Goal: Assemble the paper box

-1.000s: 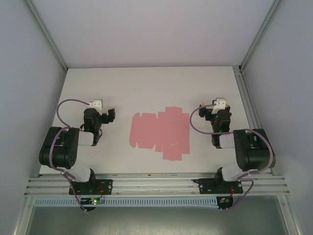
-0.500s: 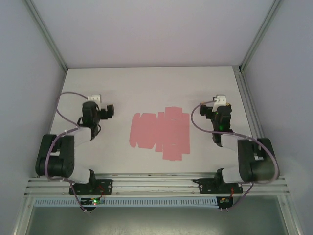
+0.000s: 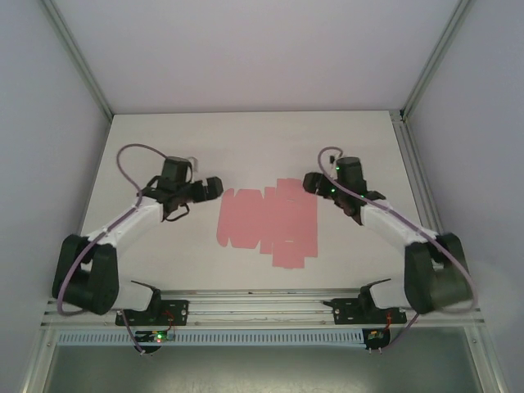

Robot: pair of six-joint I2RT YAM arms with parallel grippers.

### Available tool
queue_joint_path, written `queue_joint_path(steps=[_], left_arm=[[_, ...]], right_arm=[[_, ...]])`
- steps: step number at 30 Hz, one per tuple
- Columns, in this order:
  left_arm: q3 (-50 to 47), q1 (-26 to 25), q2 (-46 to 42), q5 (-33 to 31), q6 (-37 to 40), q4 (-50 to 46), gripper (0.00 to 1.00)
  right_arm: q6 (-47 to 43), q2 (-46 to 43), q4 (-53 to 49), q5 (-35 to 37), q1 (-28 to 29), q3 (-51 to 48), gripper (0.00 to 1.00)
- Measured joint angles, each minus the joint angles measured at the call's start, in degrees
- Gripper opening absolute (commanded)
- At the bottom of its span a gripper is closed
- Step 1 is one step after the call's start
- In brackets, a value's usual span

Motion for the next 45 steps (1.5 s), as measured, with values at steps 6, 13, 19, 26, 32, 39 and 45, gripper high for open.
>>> queue_joint_path(steps=[6,13,19,26,32,39,45], left_arm=[[0.00,-2.14,5.33,4.17,-3.65,-1.42,1.00],[0.02,-2.14,10.14,7.17,-6.14,-0.79,1.00],[0.28,-2.01,11.89,8.55,-7.67,-0.20,0.98],[-0.24,-1.95,12.41,10.38,-10.32,2.45,0.96],[-2.21,-1.22,11.50,13.38,-12.04,5.86,0.94],[-8.92,-1.33,6.29,21.33,-17.81,13.44,0.85],[-12.17,-1.31,-5.46,22.77,-23.19,21.51,0.68]], right_arm=[[-0.04,13.11,-10.05,-1.49,1.11,6.93,0.53],[-1.14,16.28,-13.64,0.33,2.89,8.26,0.34],[0.68,20.06,-14.62,5.88,5.25,12.26,0.21],[4.42,21.53,-14.60,10.12,7.02,13.75,0.16],[5.49,21.75,-13.14,10.45,6.99,13.51,0.16],[6.73,20.52,-6.40,10.23,4.63,9.66,0.16],[7.34,19.21,1.31,7.67,2.29,5.31,0.15]])
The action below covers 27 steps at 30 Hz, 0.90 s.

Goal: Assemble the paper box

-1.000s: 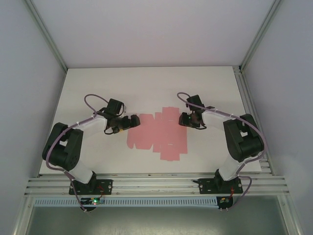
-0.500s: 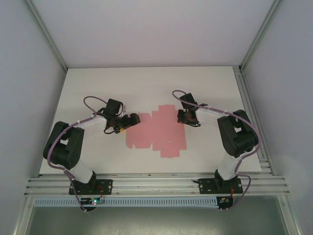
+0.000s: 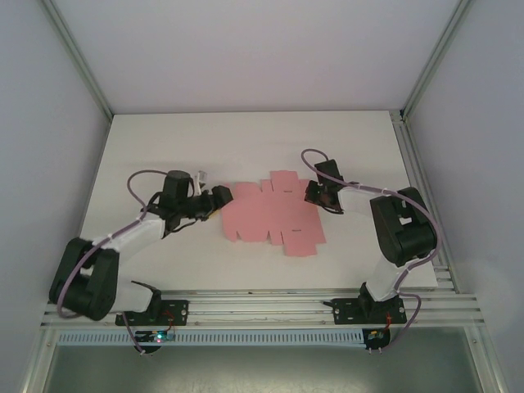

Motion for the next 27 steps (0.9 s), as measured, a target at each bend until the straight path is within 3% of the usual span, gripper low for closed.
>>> queue_joint_path(steps=[5,9,13,17,21,24,27], left_arm=[[-2.73,-0.35,-5.25,0.31,-3.06,11.13,0.60],[-3.13,-0.87,-4.26,-1.57,-3.63,15.82,0.56],[-0.57,-2.08,-0.76,-3.54,-3.76,18.40,0.45],[2.25,-6.12,3.13,-2.43,-3.37,14.56,0.37],[3.74,-7.08,2.95,-3.13,-1.57,7.63,0.22],[3.96,-7.15,1.38,-4.66,-0.26,4.13,0.00],[3.98,-7.15,-1.77,-7.23,0.59,0.20,0.00]], right_arm=[[0.55,-0.04,8.13,-6.40,-1.99,-3.50,0.16],[1.11,1.31,14.56,-10.80,-3.30,-5.09,0.16],[2.71,2.64,20.00,-14.14,-4.70,-6.49,0.16],[3.23,3.13,23.63,-15.91,-4.74,-7.54,0.16],[3.30,3.26,26.18,-17.11,-4.74,-8.52,0.17],[3.32,3.21,27.10,-18.12,-4.74,-8.85,0.23],[3.32,2.64,27.17,-19.45,-4.72,-9.07,0.37]])
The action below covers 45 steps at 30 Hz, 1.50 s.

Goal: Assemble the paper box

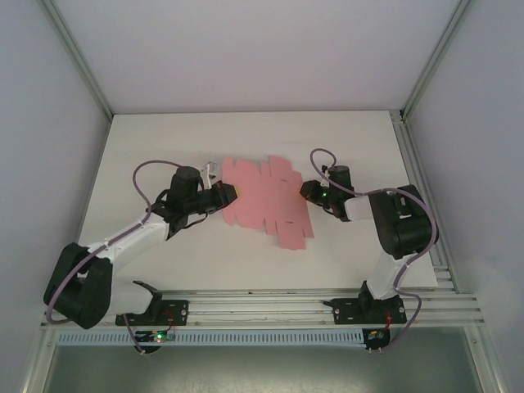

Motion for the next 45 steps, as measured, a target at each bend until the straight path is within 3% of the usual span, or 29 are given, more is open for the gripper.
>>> queue_joint_path(steps=[3,5,7,19,21,26,33,40,45], left_arm=[[-0.33,0.00,-3.21,-1.68,0.61,-1.01,0.00],[-1.18,0.00,-5.07,-1.92,0.83,-0.35,0.00],[-2.08,0.02,-6.51,-1.90,0.83,1.01,0.00],[-4.37,0.07,-19.41,5.64,-0.98,18.67,0.00],[-4.57,0.07,-21.38,6.64,-0.90,19.82,0.00],[-4.92,0.07,-25.20,7.80,-0.28,22.14,0.00],[-8.31,0.07,-27.69,4.76,0.33,23.69,0.00],[-10.40,0.07,-29.38,3.17,0.37,25.62,0.00],[-10.54,0.07,-30.64,1.97,0.81,25.92,0.00]], right_arm=[[-0.26,-2.21,-0.63,-2.89,-0.04,-1.40,0.46],[-1.01,-4.55,-2.25,-5.77,-1.03,-2.84,0.60],[-2.19,-7.69,-5.09,-9.84,-2.51,-4.04,0.67],[-9.66,-34.75,-13.90,-36.00,-12.37,-1.42,0.72],[-10.16,-38.71,-14.56,-38.88,-12.66,-0.48,0.70],[-10.40,-45.99,-15.17,-43.63,-12.66,0.11,0.55],[-9.18,-52.89,-13.79,-45.20,-12.79,0.13,0.41],[-7.43,-53.66,-13.09,-45.48,-11.80,2.40,0.39],[-7.45,-50.23,-14.53,-45.92,-11.47,6.67,0.26]])
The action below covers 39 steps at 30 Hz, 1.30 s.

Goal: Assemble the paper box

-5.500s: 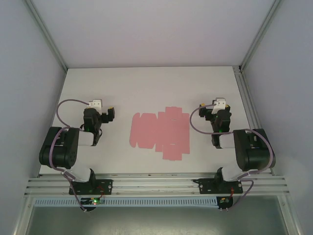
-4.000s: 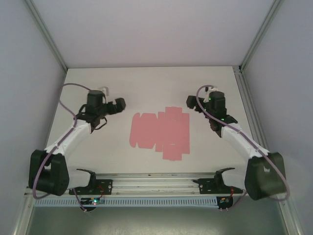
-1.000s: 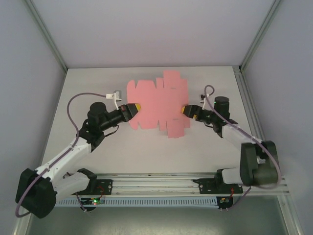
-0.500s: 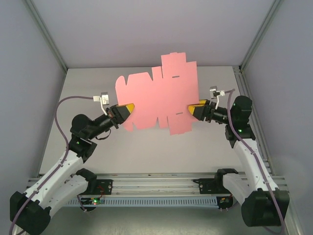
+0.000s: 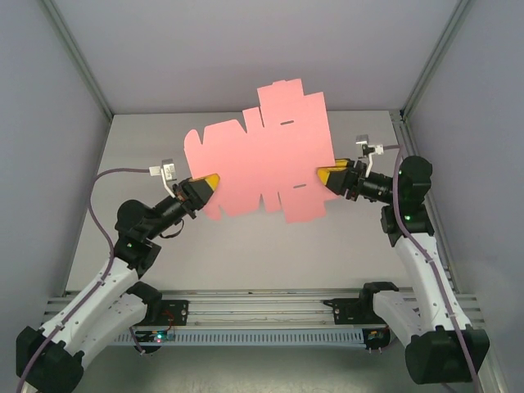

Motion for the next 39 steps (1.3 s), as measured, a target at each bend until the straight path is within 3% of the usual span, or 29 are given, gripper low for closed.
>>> queue_joint_path(steps=[3,7,11,16,21,29,37,39], left_arm=[[0.00,0.00,-0.74,-0.42,0.90,-0.26,0.00],[-0.02,0.00,-1.92,-1.60,2.29,-2.38,0.00],[-0.02,0.00,-2.51,-3.19,3.06,-4.55,0.00],[0.00,0.00,-1.64,-4.92,3.13,-6.23,0.00],[1.09,0.37,1.49,-7.39,3.19,-9.33,0.00],[3.56,0.17,10.49,-11.82,1.01,-15.08,0.00],[5.57,-0.50,16.94,-16.83,0.11,-19.52,0.04],[5.57,-0.85,17.03,-18.34,-0.11,-21.09,0.18]], right_arm=[[-0.24,2.54,-1.40,0.02,0.00,1.95,0.28],[-1.31,5.27,-4.33,0.22,0.02,4.35,0.19],[-2.34,6.67,-6.75,0.02,0.39,6.25,0.04],[-8.41,6.95,-14.75,4.85,2.86,9.01,0.00],[-21.46,7.74,-30.05,30.91,14.01,15.65,0.00],[-31.52,10.32,-34.36,65.24,31.32,16.92,0.00],[-40.09,19.30,-32.83,88.94,41.42,18.88,0.00],[-42.21,21.40,-32.61,91.06,41.86,19.63,0.00]])
